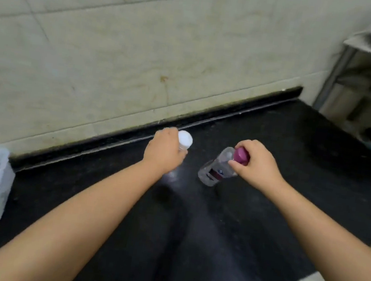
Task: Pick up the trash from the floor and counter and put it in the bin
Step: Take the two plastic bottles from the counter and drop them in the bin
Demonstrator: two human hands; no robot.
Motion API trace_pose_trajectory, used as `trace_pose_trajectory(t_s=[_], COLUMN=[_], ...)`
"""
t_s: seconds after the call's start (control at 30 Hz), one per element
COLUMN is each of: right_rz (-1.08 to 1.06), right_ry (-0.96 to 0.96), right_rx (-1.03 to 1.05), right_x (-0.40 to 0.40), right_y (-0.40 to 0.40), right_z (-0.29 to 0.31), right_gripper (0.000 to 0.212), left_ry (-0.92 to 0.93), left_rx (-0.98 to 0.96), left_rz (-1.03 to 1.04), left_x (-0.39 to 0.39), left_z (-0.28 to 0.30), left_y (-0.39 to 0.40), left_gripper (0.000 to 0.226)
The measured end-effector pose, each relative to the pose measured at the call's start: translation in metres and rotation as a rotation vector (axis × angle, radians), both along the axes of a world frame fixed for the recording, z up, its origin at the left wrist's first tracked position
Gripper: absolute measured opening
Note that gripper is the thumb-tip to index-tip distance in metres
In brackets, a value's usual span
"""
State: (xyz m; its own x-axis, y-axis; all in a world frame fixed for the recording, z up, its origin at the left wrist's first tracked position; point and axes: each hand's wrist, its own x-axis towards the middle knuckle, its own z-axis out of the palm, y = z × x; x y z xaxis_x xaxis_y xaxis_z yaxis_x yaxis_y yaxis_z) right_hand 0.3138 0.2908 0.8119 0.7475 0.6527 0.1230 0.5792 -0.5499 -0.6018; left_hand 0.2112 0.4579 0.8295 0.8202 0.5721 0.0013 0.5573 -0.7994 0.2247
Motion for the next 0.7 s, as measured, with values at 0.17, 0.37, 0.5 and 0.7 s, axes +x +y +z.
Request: trace_pose_trajectory(t_s=[0.17, 0.37, 0.5, 0.7], right_rz=[-0.255, -0.565, -0.776, -1.065], right_ry=[-0.09, -0.183, -0.263, -0.338], right_rx=[0.013, -0.054, -0.13, -0.363], right_x=[0.021, 0.008, -0.019, -0.045], right_y=[-0.171, -0.426, -0.586, -0.787], right_z=[0.043, 0.082, 0.103, 0.075], right_gripper=[0.029, 0.03, 0.029, 0.019], left_ry=[-0.161, -0.131, -0.13, -0.086], left_rx=[0.095, 0.181, 0.262, 0.389], left_rz=[-0.227, -0.554, -0.861, -1.246], left_x=[0.063, 0.104, 0.119, 0.137], left_z=[0.057, 0.108, 0.114, 0.074], left_y=[-0.165, -0.405, -0.576, -0.813], left_gripper=[0.045, 0.039, 0.036, 0.033])
